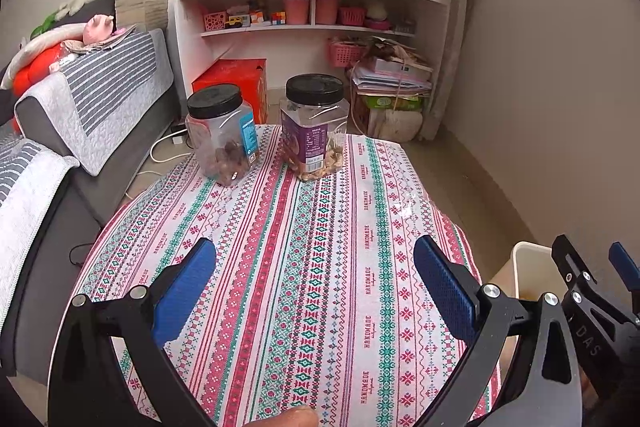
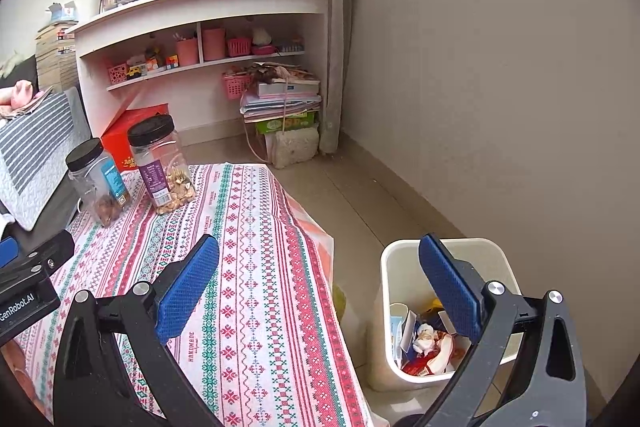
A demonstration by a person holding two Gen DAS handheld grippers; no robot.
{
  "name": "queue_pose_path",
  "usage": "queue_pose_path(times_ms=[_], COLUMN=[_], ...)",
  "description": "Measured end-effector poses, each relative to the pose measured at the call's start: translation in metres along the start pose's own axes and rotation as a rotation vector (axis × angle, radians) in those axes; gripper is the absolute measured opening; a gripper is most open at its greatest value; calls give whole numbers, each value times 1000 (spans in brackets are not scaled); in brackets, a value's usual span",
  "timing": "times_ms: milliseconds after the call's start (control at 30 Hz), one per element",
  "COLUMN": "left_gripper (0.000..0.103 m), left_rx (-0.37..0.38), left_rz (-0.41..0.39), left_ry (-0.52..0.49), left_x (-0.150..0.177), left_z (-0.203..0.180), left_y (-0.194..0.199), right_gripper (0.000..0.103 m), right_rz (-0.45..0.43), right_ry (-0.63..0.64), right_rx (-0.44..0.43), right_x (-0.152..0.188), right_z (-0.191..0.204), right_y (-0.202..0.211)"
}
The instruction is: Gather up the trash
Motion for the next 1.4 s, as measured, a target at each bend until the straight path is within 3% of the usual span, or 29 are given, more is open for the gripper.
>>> queue_pose_path(times_ms=[1400], left_gripper=[96], left_rx=[-8], left_rz=[13], left_ry=[19], left_x=[4], left_z=[-3], left_y=[-6], right_gripper=[96], right_rz=[38], right_ry=[30], right_rx=[-12], right_x=[8], right_z=[2], right_y=[-9])
Point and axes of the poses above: each gripper's, at about its wrist camera, not at the fingertips, and y roughly against the way its jaws point, z to its left, x to its underside, the point moved 7 cm from there along -y, roughly the way its jaws point, and after that the axes turned 6 degrees about x, right-handed, at the moved point
